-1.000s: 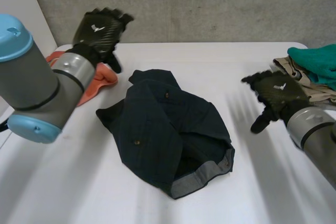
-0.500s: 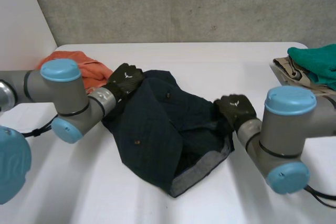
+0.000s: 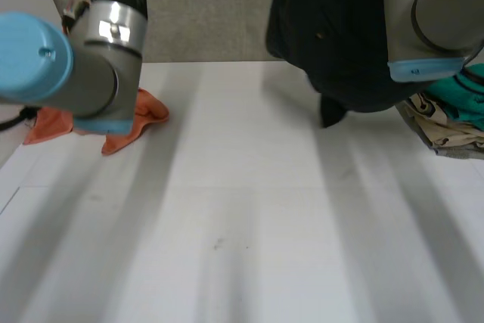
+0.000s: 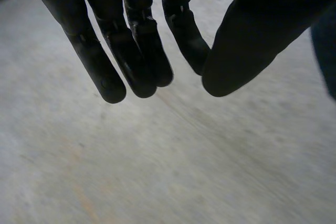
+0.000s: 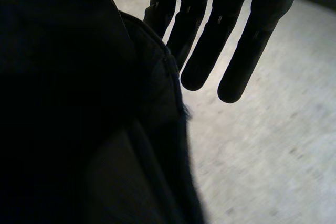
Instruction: Fold the laundry.
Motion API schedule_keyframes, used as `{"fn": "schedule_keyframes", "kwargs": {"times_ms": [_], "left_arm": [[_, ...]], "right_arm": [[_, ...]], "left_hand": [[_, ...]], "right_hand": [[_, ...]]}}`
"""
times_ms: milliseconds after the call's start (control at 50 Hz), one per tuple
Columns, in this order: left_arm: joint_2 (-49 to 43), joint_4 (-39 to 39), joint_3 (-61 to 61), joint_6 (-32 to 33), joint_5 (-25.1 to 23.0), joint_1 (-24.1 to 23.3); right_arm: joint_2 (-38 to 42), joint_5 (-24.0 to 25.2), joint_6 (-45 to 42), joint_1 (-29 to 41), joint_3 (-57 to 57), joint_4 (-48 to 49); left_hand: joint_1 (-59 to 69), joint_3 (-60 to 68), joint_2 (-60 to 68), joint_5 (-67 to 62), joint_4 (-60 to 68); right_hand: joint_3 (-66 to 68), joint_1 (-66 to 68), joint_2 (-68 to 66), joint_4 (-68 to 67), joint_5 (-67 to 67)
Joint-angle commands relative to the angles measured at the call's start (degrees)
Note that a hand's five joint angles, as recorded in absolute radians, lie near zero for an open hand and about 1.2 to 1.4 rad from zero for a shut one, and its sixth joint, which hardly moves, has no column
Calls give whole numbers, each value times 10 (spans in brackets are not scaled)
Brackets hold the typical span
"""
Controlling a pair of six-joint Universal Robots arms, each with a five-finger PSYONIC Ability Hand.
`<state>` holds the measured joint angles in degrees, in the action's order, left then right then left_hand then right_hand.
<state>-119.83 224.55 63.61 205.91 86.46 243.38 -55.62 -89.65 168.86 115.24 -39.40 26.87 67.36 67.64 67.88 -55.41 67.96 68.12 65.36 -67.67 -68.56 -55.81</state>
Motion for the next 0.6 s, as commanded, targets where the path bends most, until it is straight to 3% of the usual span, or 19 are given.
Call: {"fn": "schedule_keyframes", "kwargs": {"times_ms": [20,120,260,460,560,600], "left_arm": [[21,-17,112,-2,-4,-8],[7,-39,126,-13,-4,-14],[-72,-123,108,-100,-23,-12],[-142,-297,94,-205,-89,-19],[-177,-322,48,-212,-73,-31],[-194,-324,25,-219,-48,-31]], "right_arm": [[0,79,61,-2,-61,-88],[-24,144,82,-2,-142,-107],[-150,216,84,-2,-263,-160],[-228,219,88,-2,-360,-165],[-252,220,105,1,-392,-167],[-273,221,122,2,-405,-167]], "left_hand": [[-488,-491,-493,468,-494],[-563,-566,-568,544,-569],[-568,-571,-573,549,-574],[-555,-557,-560,535,-561],[-525,-527,-530,505,-530],[-399,-402,-404,379,-405]], "right_hand": [[119,146,-123,-114,-142],[119,146,-123,-114,-142],[119,146,-123,-114,-142],[119,146,-123,-114,-142],[119,146,-123,-114,-142],[119,146,-123,-114,-142]]}}
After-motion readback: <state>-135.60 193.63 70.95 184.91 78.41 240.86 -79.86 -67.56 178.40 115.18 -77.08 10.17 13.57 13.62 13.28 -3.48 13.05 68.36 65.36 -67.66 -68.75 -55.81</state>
